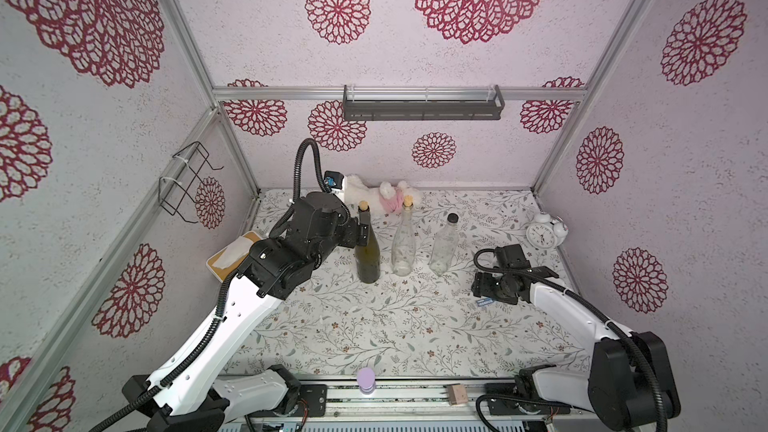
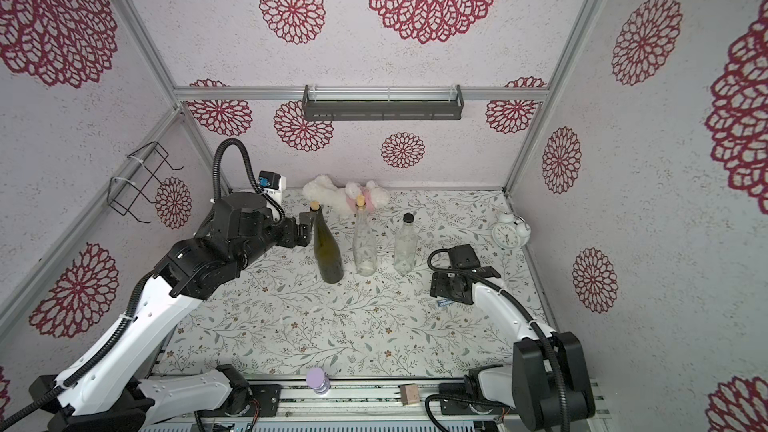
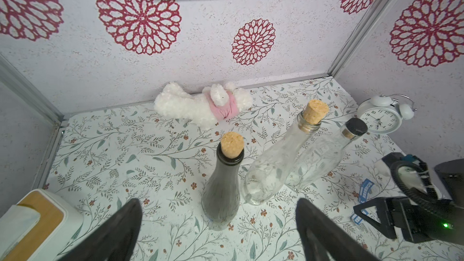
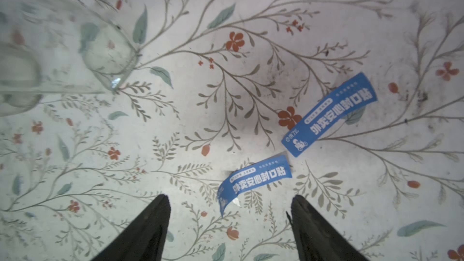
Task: Remove the label from the bottle
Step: Place the label at the center of the board, then adjust the bottle at the center of the board.
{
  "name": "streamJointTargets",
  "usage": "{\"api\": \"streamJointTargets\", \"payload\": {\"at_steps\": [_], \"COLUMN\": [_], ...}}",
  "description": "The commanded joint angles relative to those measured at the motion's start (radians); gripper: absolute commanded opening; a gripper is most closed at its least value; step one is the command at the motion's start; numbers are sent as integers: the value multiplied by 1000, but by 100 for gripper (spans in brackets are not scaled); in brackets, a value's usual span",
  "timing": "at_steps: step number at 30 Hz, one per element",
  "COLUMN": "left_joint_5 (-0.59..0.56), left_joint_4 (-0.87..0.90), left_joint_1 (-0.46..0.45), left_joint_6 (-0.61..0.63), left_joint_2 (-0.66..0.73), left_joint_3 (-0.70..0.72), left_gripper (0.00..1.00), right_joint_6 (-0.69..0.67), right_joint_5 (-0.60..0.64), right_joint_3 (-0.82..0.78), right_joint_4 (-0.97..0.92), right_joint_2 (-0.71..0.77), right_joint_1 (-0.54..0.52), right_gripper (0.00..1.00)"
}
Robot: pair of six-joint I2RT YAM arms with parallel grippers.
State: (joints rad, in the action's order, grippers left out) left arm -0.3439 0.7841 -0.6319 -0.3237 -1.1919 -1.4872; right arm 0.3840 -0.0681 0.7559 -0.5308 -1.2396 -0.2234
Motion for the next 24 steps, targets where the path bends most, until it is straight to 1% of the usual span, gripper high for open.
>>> {"api": "streamJointTargets", "payload": {"at_steps": [1, 4, 9, 14, 17, 20, 24], "left_joint_5": [45, 108, 175, 275, 328, 345, 337], "left_joint_4": [22, 18, 35, 11, 26, 38, -8], "left_joint_1": [40, 64, 99, 115, 118, 118, 119], "left_joint_6": [-22, -1, 22, 62, 85, 96, 101], "left_joint_2": [14, 20, 20, 38, 23, 0, -24], "left_joint_3": [20, 36, 40, 66, 59, 57, 80], "left_gripper": [97, 97, 97, 97, 97, 97, 97], "right_joint_6": [-17, -26, -47, -72, -86, -92, -103], "right_joint_5": [-52, -68, -128, -164, -174, -184, -198], "right_joint_3": [50, 70, 93, 126, 149, 171, 184], "right_joint_4": [-51, -60, -28, 35, 81, 105, 127], "right_joint_2": [66, 108, 164, 184, 179, 168, 153], "right_joint_1": [-2, -11, -39, -118, -169, -197, -208], "right_gripper": [82, 83, 83, 83, 83, 83, 83]}}
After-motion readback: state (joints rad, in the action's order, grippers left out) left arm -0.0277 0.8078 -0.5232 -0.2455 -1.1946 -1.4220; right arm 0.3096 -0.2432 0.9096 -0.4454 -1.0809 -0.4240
